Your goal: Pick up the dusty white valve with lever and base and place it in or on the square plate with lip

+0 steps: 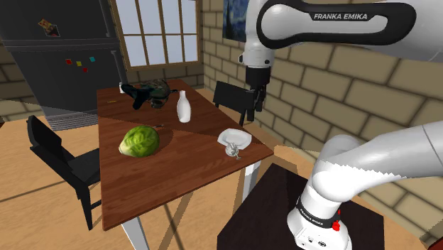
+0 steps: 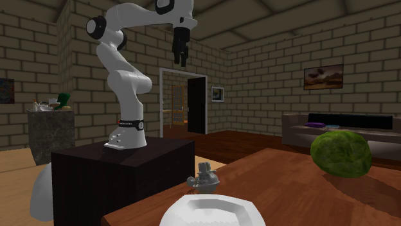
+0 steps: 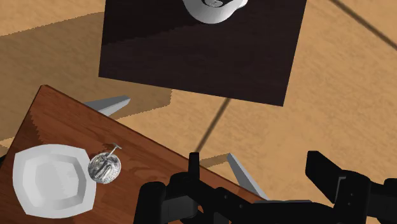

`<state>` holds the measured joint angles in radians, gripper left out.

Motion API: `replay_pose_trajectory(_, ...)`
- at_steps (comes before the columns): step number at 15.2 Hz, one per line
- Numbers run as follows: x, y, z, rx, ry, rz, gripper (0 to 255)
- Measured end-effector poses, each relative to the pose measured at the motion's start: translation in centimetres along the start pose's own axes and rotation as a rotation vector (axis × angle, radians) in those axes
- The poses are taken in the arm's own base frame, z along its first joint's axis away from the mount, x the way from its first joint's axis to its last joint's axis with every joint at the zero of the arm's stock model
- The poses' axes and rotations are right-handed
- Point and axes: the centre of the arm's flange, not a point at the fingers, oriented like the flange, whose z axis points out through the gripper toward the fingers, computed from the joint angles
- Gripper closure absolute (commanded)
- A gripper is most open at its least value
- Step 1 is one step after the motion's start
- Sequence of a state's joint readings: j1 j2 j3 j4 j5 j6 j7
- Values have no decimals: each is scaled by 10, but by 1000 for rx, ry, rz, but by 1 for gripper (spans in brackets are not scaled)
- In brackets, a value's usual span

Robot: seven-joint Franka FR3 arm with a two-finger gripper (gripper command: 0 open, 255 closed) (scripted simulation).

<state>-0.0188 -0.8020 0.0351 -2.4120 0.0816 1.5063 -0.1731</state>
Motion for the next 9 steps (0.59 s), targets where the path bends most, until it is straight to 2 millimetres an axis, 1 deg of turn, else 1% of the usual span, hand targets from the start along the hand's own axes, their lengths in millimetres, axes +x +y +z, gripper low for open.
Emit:
replay_pose_trajectory(1, 0, 0, 0, 0, 0, 0, 0)
replay_pose_trajectory(2, 1, 3, 5, -3, 1, 0, 0)
replay_pose_trajectory(6, 13, 26, 42, -26, 14, -2, 0)
replay_pose_trajectory(8, 26, 34, 60, -40, 21, -2, 0)
replay_pose_trajectory(9, 30, 41, 70, -46, 26, -3, 0)
